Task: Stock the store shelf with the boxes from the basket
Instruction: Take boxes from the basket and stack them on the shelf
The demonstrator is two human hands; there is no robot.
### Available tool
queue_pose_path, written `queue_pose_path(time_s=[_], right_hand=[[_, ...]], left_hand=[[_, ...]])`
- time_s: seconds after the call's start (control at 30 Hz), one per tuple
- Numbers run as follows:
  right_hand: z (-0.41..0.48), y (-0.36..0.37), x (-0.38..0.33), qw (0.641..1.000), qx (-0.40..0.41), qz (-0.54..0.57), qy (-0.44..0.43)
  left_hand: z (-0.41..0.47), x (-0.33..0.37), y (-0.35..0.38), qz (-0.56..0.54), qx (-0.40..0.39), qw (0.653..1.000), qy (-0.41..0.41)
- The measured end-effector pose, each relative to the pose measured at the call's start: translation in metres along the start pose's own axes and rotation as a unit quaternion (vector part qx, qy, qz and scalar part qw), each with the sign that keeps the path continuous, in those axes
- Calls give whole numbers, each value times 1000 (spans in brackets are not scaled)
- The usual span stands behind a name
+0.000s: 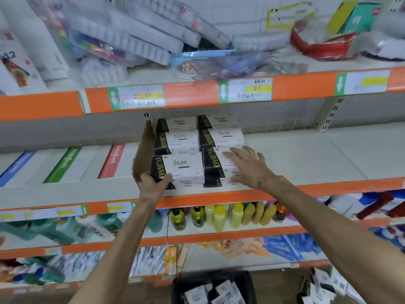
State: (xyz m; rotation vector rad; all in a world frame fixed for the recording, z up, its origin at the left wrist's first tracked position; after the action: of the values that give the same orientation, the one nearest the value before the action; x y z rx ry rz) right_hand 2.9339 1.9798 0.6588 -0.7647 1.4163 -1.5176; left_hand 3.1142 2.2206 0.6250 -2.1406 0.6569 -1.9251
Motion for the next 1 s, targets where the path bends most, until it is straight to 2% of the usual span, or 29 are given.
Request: queue_pose_path(time_s=[0.13, 0.27, 0.33, 0.47, 0.83, 1.0], right_hand=[[-4, -11, 0, 997, 50, 38, 41], [-19, -10, 9, 960, 95, 147, 220], [-22, -7, 10, 939, 79, 216, 256], [-17, -11, 9, 920, 100, 262, 275], [-9, 3, 19, 920, 91, 283, 255], [-11, 5, 19, 913, 83, 299, 265]], left_hand=[[-2, 8, -5, 66, -8, 996, 60], [-11, 12, -7, 195, 44, 973, 113], [-12, 16, -6, 209, 55, 970, 109], [-2, 24, -2, 151, 54, 983, 90], [11, 19, 4, 134, 47, 985, 99], [2, 13, 3, 106, 49, 991, 60]])
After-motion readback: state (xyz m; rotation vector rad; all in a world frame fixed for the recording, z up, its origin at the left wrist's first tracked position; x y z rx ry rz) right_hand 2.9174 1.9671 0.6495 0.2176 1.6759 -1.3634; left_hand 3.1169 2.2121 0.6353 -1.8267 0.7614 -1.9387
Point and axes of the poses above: each hand's wrist, its own z-axis towards the middle knuckle, its own y-axis out of the palm, x = y × z, the point moved 5 cm from there along z, towards the middle knuckle, and after that the axes turned 13 degrees about x, right-handed, at the moved point
